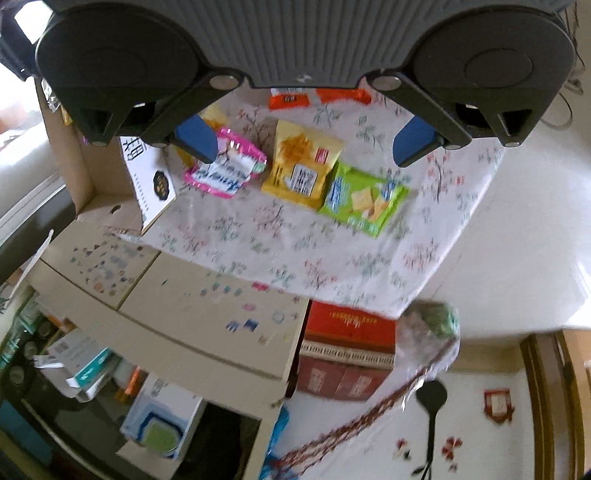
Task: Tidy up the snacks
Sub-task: 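Move the open right tool toward the white-blue Amerio bag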
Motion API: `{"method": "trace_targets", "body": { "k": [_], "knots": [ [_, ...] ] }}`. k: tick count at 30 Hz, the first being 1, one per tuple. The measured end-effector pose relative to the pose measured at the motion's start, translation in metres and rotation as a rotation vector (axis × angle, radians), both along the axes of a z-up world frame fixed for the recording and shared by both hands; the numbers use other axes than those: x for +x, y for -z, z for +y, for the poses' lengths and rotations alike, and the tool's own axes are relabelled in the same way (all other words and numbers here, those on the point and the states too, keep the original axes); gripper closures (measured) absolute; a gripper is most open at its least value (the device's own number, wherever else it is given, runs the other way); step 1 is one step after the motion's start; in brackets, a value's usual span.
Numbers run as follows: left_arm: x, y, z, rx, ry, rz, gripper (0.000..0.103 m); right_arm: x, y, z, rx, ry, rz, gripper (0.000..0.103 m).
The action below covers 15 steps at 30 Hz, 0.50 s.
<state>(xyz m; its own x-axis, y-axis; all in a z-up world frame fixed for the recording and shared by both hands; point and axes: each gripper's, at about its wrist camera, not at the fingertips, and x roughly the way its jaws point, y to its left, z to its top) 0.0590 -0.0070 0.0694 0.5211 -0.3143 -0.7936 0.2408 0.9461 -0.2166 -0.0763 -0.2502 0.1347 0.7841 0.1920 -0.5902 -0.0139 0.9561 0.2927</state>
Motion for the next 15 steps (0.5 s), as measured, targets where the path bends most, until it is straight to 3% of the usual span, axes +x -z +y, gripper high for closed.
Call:
{"method": "trace_targets", "body": {
  "k": [5,9,15],
  "knots": [
    [0.005,0.016,0.009,-0.007,-0.034,0.082,0.000,0.003,0.017,0.023,-0.078,-0.035,0.028,0.016],
    [0.005,0.016,0.013,-0.011,-0.048,0.082,0.000,0.007,0.031,0.042,-0.184,-0.060,0.042,0.016],
    [0.007,0.022,0.013,-0.006,-0.029,0.084,0.000,0.018,0.051,0.050,-0.248,-0.035,0.075,0.016]
  ]
}}
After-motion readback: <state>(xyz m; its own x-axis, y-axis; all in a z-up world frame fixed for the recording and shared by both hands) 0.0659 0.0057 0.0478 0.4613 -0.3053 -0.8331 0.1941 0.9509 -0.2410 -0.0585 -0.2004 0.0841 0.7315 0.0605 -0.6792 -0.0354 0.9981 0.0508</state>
